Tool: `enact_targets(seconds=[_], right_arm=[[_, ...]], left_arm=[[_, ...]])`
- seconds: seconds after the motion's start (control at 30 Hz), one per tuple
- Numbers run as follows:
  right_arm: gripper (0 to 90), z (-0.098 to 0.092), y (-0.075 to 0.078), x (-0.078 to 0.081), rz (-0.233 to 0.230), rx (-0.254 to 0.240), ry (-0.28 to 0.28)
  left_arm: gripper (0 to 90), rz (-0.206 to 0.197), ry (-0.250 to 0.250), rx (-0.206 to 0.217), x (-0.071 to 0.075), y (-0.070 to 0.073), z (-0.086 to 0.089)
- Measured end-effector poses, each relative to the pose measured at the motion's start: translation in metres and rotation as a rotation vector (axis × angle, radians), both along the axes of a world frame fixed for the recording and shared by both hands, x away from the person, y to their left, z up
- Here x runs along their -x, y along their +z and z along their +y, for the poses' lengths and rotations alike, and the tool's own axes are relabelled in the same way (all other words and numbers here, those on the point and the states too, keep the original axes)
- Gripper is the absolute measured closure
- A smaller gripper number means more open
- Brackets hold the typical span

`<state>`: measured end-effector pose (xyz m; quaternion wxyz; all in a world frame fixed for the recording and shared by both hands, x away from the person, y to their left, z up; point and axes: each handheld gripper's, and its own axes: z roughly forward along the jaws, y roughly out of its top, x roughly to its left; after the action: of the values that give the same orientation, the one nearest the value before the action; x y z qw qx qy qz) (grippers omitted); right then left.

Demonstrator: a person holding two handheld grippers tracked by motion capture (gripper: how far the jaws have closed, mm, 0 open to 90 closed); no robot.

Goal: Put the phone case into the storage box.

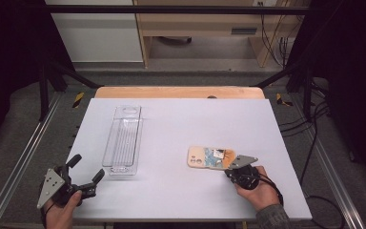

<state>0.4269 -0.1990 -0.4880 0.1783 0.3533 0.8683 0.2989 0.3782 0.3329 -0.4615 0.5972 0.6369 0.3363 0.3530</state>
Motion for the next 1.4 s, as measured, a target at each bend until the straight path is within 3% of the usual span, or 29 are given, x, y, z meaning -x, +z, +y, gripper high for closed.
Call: enact_targets(seconds=[0.6, 1.4], right_arm=[[90.0, -0.012, -0.002, -0.002, 0.009, 0.014, -0.039], [90.0, -0.017, -0.005, -0.031, -0.036, 0.016, -0.113]], left_arm=[[1.7, -0.001, 0.004, -0.001, 0.001, 0.000, 0.000], [1.7, 0.007, 0.008, -0.016, 0.000, -0.001, -0.001]])
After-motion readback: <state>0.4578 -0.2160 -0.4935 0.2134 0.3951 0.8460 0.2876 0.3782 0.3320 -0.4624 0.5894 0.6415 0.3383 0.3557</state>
